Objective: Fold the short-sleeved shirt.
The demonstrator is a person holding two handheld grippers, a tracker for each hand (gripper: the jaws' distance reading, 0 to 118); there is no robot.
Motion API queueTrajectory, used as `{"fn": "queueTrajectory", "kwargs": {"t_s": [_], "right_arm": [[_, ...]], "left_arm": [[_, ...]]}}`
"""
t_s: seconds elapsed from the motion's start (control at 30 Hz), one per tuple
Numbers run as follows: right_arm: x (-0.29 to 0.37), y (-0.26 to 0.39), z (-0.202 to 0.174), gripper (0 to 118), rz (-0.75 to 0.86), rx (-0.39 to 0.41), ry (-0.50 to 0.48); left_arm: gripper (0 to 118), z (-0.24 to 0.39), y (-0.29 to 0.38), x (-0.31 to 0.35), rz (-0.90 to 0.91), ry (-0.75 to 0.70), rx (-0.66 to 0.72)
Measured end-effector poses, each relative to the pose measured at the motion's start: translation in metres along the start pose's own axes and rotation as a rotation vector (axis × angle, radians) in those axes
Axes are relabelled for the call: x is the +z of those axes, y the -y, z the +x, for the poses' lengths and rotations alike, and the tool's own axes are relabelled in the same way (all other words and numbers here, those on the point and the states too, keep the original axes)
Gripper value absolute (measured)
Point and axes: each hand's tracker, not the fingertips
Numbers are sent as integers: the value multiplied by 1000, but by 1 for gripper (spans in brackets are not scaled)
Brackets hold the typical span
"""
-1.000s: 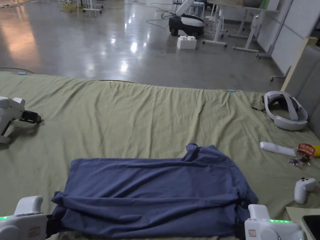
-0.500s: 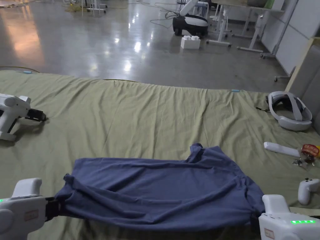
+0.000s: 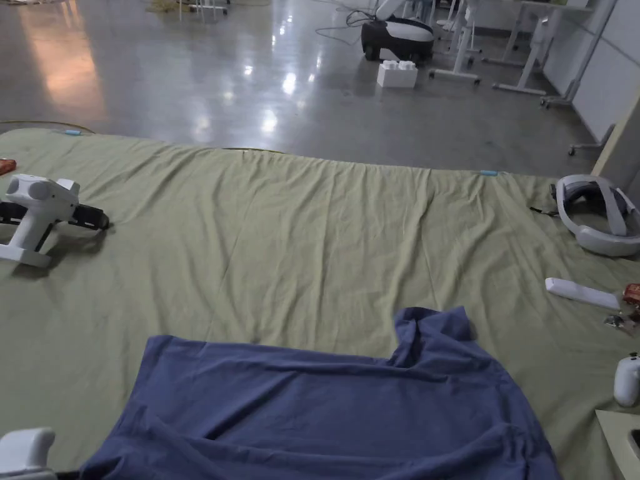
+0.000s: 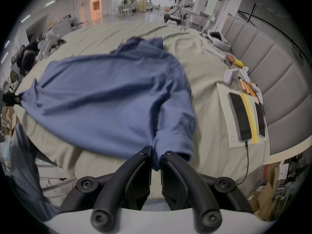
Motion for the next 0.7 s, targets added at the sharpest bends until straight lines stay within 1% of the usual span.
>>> {"fn": "queueTrajectory", "kwargs": {"t_s": [0.13,0.2,0.23,0.27,0.3,0.33,0.37,0.4,0.43,0.5,0.53,0.6,0.7], "right_arm": [[-20,12,-10,12,-18,6,17],[-25,13,-14,13,-8,17,32],[-25,12,-15,14,-1,29,41],[-23,10,-16,17,1,46,49],[-17,5,-19,32,-5,63,67],[-13,2,-19,50,-13,71,91],[-9,0,-18,64,-7,63,89],[-1,-4,-15,64,38,32,83],[5,-8,-12,65,69,-2,65],[20,-20,-8,71,150,-83,23],[27,-26,-7,71,203,-115,2],[41,-42,-11,71,306,-142,-11],[55,-69,-26,71,462,-129,33]], "left_arm": [[7,-3,17,-26,-50,-29,-3],[7,-3,18,-31,-34,-32,4],[7,-3,16,-31,-35,-32,7],[7,-2,14,-28,-33,-31,10],[8,-2,11,-27,-31,-30,13],[10,-1,8,-26,-38,-32,17],[18,0,5,-24,-43,-35,19],[37,1,4,-21,-39,-38,15],[50,3,2,-17,-19,-40,3],[65,11,-5,-8,54,-39,-35],[65,15,-9,-4,87,-35,-51],[65,26,-20,4,172,-15,-70],[65,50,-40,18,313,-4,-103]]}}
